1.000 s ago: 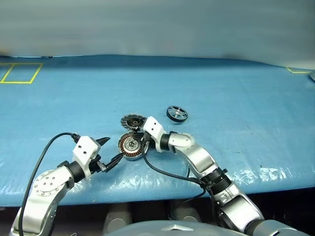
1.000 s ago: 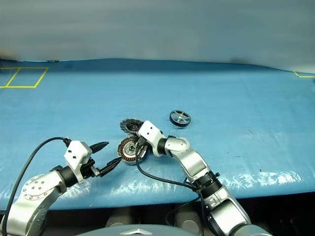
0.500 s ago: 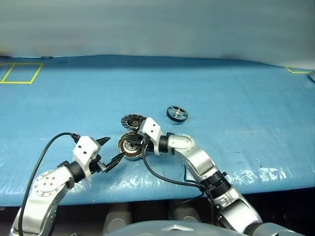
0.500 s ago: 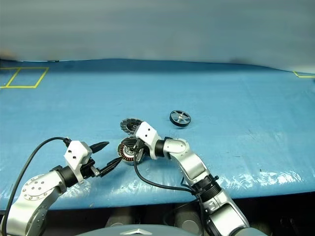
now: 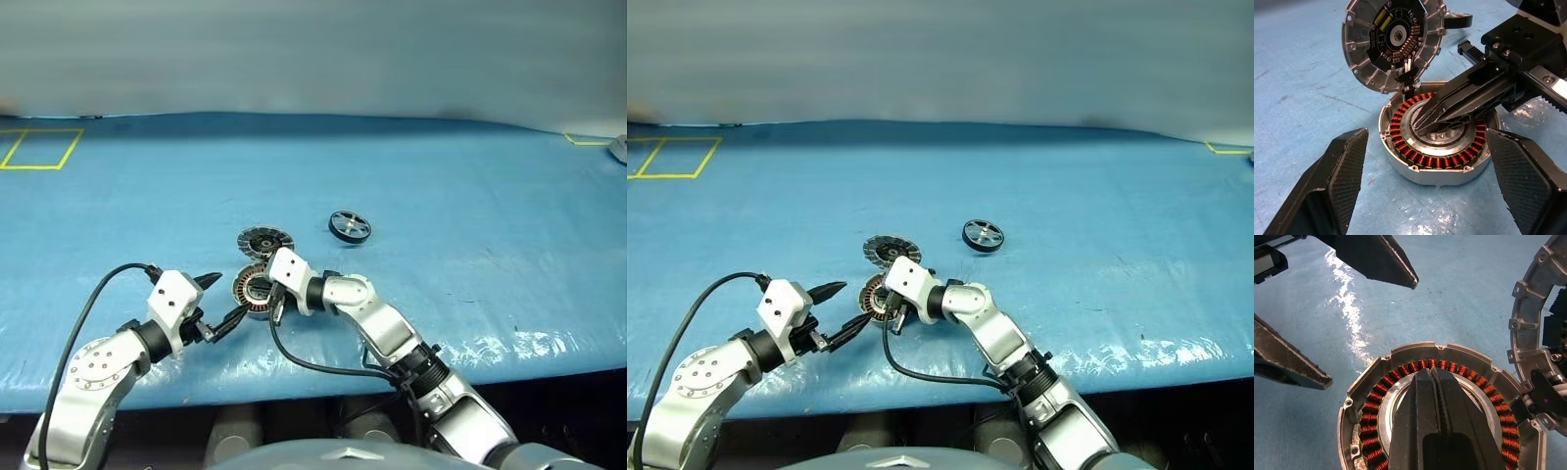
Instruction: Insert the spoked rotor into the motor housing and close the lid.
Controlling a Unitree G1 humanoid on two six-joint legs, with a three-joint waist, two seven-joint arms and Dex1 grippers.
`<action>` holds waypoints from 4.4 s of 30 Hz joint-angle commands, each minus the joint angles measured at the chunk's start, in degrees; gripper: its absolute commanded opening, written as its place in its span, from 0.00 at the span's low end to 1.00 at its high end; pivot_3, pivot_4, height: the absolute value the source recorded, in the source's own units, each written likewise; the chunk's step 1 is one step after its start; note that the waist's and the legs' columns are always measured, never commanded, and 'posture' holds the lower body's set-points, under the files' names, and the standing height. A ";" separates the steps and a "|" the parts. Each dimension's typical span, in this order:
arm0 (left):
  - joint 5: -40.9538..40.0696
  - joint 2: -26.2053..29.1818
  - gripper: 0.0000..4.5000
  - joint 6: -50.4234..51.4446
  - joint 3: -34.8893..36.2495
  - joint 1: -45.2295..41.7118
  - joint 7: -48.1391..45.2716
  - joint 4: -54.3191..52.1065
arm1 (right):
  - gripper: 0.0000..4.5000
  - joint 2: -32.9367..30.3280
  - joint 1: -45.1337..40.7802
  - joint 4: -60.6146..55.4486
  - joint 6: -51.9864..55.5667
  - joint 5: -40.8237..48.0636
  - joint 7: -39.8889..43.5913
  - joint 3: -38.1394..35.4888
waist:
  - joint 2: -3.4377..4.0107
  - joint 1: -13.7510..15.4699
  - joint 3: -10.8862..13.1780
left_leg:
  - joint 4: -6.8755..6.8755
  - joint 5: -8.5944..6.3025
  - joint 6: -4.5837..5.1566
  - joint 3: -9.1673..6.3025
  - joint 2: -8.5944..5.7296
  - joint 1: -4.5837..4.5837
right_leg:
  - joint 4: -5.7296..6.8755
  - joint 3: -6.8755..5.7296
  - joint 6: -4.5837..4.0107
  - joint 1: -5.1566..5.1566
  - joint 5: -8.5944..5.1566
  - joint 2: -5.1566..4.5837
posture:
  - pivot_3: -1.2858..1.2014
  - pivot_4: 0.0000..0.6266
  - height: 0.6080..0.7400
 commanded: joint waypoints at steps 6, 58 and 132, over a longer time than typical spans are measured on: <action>0.08 0.10 0.91 -0.63 -0.59 -0.75 0.06 -1.80 | 0.01 4.74 2.06 -1.55 4.77 6.49 -2.21 -7.14 | -0.01 0.07 0.00 | -0.01 0.01 -0.02 0.01 0.17 0.03 | 0.05 0.03 0.00 0.01 0.00 -0.04 | 0.52 0.24 1.00; 0.31 0.22 0.91 -1.71 -0.96 -2.63 -1.15 0.89 | 0.01 2.19 3.06 -1.48 -3.25 -3.04 -4.73 -1.25 | -0.08 0.10 -1.02 | -0.26 0.03 -0.07 0.16 0.25 0.31 | -0.01 0.08 -0.13 0.09 -0.09 -0.08 | 0.52 0.24 1.00; 2.01 -5.22 0.91 -4.60 -8.78 -4.45 0.17 1.14 | 0.69 -18.22 -24.86 12.20 33.99 3.52 5.07 -14.05 | 0.14 0.17 -0.25 | -0.23 -0.11 0.04 0.15 -0.12 -0.55 | -0.21 0.04 0.32 -0.29 0.17 -0.01 | 0.52 0.24 1.00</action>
